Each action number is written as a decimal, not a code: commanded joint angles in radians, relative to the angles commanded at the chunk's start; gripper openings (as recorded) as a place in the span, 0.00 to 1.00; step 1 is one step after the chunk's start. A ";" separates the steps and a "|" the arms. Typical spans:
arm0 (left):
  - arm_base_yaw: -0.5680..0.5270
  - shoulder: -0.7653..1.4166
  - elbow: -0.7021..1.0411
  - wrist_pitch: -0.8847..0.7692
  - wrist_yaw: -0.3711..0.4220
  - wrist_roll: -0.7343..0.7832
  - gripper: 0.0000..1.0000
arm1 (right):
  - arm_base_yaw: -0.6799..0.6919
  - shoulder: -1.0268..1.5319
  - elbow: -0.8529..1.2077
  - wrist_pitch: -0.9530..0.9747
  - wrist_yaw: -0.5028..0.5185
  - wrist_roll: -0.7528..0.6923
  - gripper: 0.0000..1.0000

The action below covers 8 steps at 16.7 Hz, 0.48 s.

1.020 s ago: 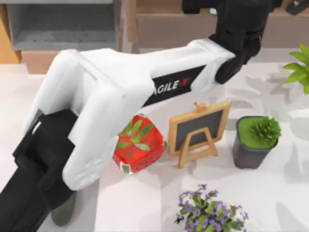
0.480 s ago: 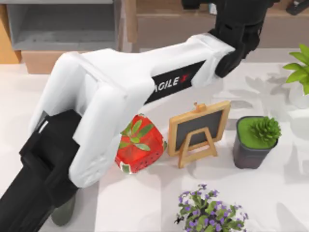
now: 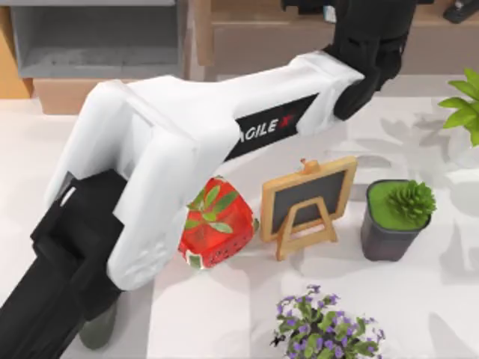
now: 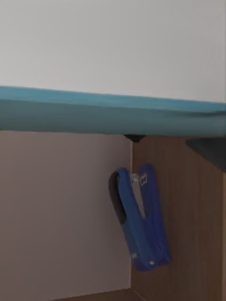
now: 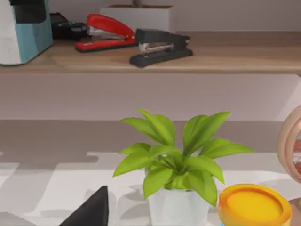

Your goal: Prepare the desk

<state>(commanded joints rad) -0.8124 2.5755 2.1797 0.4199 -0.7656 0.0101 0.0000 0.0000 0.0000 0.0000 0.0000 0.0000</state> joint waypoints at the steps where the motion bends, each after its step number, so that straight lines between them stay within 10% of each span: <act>1: 0.000 0.000 0.000 0.000 0.000 0.000 0.40 | 0.000 0.000 0.000 0.000 0.000 0.000 1.00; 8: 0.000 0.000 0.000 0.000 0.000 0.000 0.00 | 0.000 0.000 0.000 0.000 0.000 0.000 1.00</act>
<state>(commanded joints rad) -0.8124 2.5755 2.1797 0.4199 -0.7656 0.0101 0.0000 0.0000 0.0000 0.0000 0.0000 0.0000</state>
